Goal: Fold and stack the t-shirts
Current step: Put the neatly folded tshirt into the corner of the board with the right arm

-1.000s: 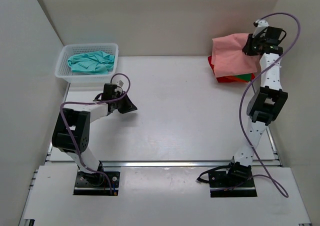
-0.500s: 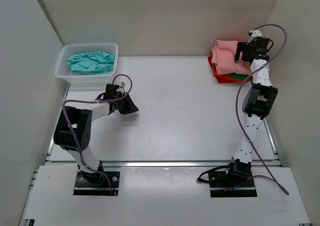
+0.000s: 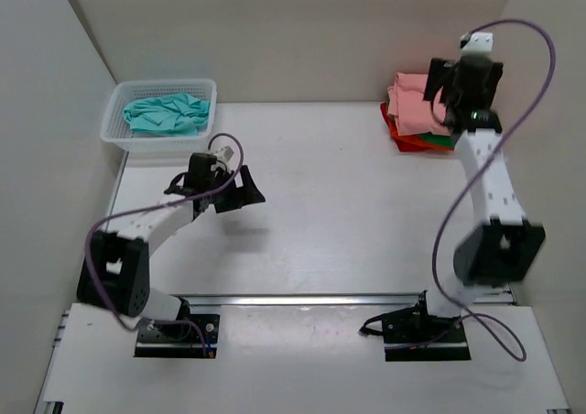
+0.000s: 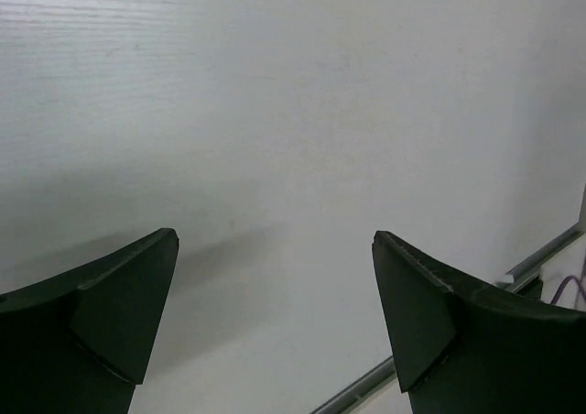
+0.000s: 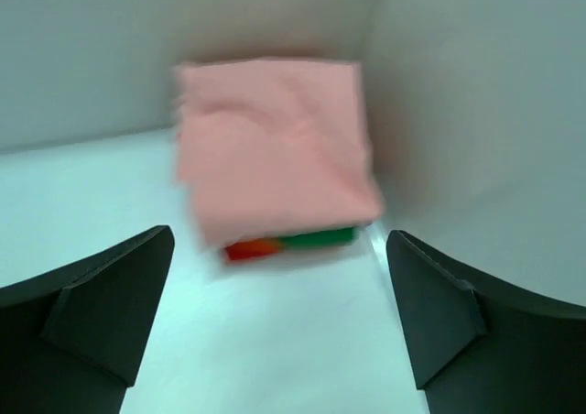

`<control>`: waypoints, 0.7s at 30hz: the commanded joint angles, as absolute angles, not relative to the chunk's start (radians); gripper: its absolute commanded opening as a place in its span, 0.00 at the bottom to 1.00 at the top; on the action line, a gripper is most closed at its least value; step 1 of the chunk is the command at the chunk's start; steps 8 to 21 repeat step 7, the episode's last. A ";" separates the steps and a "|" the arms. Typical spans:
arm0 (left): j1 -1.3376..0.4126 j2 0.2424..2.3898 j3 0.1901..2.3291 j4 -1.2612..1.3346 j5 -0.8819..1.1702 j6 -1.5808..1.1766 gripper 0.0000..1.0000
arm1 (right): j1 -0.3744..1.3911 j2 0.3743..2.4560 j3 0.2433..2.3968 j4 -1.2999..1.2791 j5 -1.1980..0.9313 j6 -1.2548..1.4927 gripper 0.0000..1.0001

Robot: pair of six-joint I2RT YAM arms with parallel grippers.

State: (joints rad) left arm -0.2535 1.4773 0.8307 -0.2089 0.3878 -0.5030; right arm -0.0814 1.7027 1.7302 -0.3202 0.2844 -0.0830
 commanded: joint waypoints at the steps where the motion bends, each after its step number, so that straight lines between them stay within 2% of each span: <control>1: -0.323 1.292 0.778 -0.322 0.306 -0.433 0.98 | 0.061 1.412 1.350 -0.273 0.310 0.065 0.99; 4: -0.351 1.100 0.717 -0.385 0.271 -0.420 0.99 | 0.168 1.263 1.116 -0.293 0.275 0.165 0.99; 7: -0.334 1.023 0.683 -0.492 0.255 -0.382 0.99 | 0.306 1.168 0.984 -0.354 0.368 0.195 0.99; 21: -0.334 1.023 0.683 -0.492 0.255 -0.382 0.99 | 0.306 1.168 0.984 -0.354 0.368 0.195 0.99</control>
